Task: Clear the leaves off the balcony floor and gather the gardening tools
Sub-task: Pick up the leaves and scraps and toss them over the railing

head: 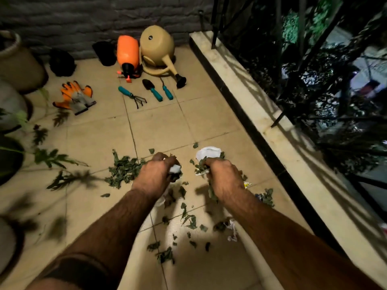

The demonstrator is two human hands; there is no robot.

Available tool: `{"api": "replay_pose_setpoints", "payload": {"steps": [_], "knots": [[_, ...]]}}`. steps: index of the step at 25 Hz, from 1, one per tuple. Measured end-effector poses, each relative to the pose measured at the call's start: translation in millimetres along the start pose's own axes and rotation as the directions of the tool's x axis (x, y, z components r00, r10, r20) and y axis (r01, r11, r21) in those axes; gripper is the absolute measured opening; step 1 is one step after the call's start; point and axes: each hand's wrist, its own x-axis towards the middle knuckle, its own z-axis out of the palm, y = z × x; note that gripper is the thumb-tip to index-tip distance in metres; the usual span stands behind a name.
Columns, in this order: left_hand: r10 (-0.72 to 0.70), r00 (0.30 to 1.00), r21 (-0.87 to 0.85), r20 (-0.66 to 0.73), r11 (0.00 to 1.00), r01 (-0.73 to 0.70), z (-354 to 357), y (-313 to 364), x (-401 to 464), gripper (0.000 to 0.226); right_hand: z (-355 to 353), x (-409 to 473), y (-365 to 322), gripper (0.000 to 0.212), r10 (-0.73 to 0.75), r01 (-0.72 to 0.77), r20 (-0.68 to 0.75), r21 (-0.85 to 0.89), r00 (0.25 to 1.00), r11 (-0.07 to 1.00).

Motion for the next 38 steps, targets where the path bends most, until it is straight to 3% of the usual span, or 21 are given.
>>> {"api": "replay_pose_setpoints", "payload": {"steps": [2, 5, 11, 13, 16, 22, 28, 34, 38], "knots": [[0.010, 1.000, 0.000, -0.012, 1.000, -0.010, -61, 29, -9, 0.036, -52, -18, -31, 0.027, 0.012, -0.009, -0.048, 0.057, 0.999, 0.998], [0.022, 1.000, 0.008, -0.023, 1.000, -0.022, -158, 72, -21, 0.035, -140, -52, -82, 0.023, 0.026, -0.029, -0.102, -0.027, 0.994, 0.999], [0.000, 0.999, -0.049, -0.038, 0.999, -0.001, -354, 159, -54, 0.029, -324, -135, -191, 0.028, 0.120, -0.104, -0.119, 0.127, 0.986, 0.986], [0.014, 0.998, -0.063, -0.065, 0.998, -0.018, -417, 184, -68, 0.029, -381, -167, -228, 0.041, 0.122, -0.119, -0.161, 0.029, 0.979, 0.992], [0.066, 0.996, -0.055, -0.065, 0.996, -0.070, -490, 205, -88, 0.031, -444, -209, -274, 0.049, 0.096, -0.114, -0.245, -0.063, 0.965, 0.991], [0.211, 0.967, -0.032, -0.145, 0.975, -0.218, -618, 230, -130, 0.032, -512, -303, -360, 0.046, 0.177, -0.184, -0.394, 0.020, 0.902, 0.983], [0.373, 0.923, -0.004, -0.095, 0.927, -0.375, -686, 264, -165, 0.032, -537, -379, -400, 0.045, 0.257, -0.245, -0.474, 0.090, 0.842, 0.965], [0.531, 0.846, 0.012, -0.053, 0.847, -0.531, -689, 323, -206, 0.022, -574, -462, -388, 0.029, 0.440, -0.346, -0.522, 0.273, 0.731, 0.898], [0.640, 0.767, -0.020, -0.048, 0.767, -0.641, -680, 381, -243, 0.015, -577, -537, -364, 0.038, 0.465, -0.428, -0.567, 0.208, 0.680, 0.880]]}}
